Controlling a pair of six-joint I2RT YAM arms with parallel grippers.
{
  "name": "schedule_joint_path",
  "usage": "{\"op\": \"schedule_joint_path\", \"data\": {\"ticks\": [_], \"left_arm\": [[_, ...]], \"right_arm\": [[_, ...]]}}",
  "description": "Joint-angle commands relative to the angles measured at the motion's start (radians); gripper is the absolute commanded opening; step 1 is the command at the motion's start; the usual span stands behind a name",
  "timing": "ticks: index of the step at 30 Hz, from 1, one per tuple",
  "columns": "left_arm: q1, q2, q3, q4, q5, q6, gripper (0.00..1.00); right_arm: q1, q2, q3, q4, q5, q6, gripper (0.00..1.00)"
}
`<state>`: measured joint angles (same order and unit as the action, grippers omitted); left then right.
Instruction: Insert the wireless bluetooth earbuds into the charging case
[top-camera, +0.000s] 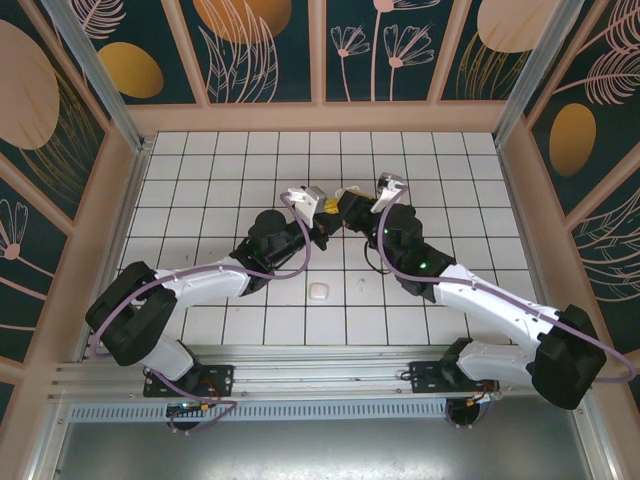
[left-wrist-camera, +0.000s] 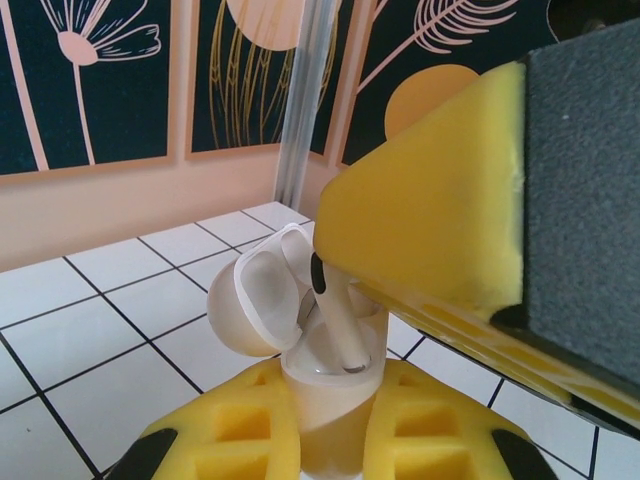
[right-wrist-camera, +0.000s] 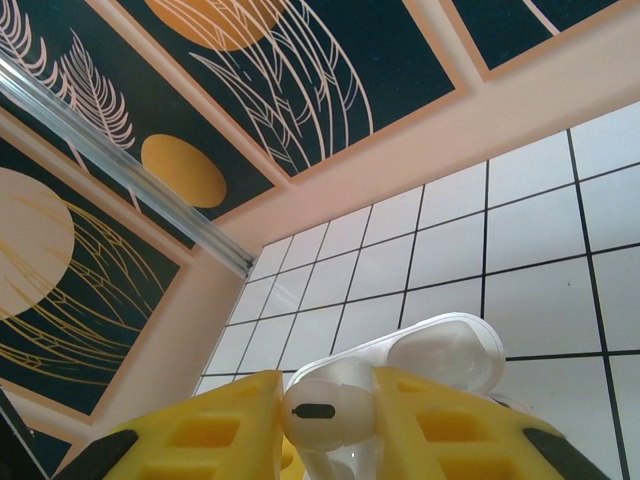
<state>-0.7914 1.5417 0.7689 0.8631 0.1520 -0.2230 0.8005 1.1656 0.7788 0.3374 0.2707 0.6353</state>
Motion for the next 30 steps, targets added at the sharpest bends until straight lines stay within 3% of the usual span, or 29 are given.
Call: {"op": "schedule_joint_path", "data": {"ticks": [1, 11, 30], "left_arm": [[-0.013, -0.047, 0.013, 0.099, 0.046, -0.002, 0.0], [-0.014, -0.061, -0.04, 0.208, 0.095, 0.027, 0.0], [-0.033, -0.06, -0.027, 0.202, 0.062, 0.065, 0.0]], "right_arm": [[0.016, 0.023, 0.001, -0.032, 0.011, 0.003, 0.28], [0.017, 0.01, -0.002, -0.056, 0.041, -0.017, 0.29], [0.055, -0.003, -0.058, -0.031, 0.023, -0.09, 0.32]]}}
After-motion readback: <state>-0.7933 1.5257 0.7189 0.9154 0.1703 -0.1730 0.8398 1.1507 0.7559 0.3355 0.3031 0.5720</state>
